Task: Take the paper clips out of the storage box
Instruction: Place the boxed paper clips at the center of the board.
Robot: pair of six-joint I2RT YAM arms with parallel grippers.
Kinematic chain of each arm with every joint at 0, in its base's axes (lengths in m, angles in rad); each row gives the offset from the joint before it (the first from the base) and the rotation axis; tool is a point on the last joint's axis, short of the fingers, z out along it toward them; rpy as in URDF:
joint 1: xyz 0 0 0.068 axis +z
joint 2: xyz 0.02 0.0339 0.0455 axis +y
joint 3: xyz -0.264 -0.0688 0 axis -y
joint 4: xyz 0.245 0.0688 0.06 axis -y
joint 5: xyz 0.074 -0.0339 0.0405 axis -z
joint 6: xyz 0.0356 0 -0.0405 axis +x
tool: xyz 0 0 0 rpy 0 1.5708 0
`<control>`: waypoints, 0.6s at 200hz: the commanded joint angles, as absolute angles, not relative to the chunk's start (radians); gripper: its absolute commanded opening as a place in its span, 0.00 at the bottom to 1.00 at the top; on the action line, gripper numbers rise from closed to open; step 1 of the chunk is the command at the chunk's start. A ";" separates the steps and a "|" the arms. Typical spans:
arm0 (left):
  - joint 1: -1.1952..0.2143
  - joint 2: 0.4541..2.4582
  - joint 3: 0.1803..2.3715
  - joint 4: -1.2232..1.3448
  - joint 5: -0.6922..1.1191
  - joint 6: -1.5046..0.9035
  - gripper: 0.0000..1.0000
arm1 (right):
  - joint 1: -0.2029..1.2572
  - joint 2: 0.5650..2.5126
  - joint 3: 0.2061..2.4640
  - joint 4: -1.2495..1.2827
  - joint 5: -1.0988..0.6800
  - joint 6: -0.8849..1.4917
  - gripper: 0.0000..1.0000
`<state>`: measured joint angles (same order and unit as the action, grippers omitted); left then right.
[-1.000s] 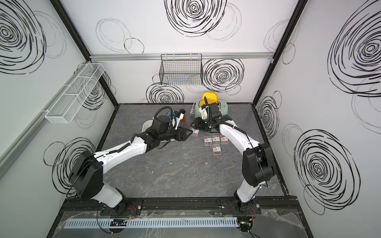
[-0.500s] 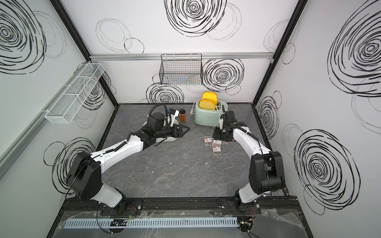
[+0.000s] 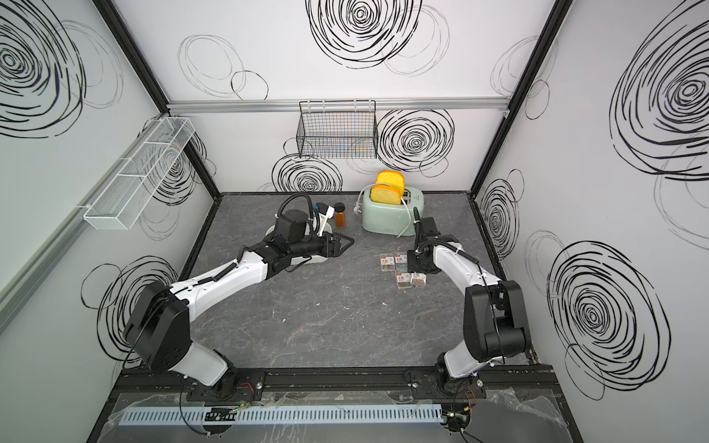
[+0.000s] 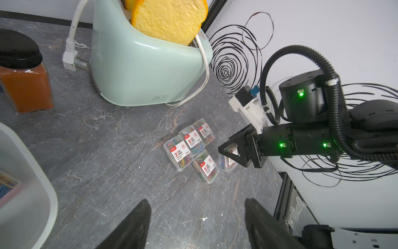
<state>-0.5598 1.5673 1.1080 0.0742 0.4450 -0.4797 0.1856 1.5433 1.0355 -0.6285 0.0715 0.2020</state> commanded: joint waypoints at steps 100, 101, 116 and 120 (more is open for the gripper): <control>-0.551 1.598 1.154 0.080 0.476 -0.480 0.74 | 0.189 1.583 1.003 -0.585 0.127 0.176 0.29; -0.551 1.597 1.154 0.080 0.476 -0.479 0.74 | 0.189 1.583 1.002 -0.584 0.127 0.175 0.29; -0.548 1.598 1.154 0.081 0.477 -0.480 0.74 | 0.189 1.593 1.003 -0.577 0.134 0.174 0.30; -0.548 1.598 1.153 0.081 0.477 -0.480 0.74 | 0.190 1.595 1.003 -0.575 0.136 0.174 0.30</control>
<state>-0.5591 1.5875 1.1225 0.0536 0.4614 -0.4797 0.1860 1.5768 1.0126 -0.5980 0.1162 0.1860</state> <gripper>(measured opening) 0.738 0.519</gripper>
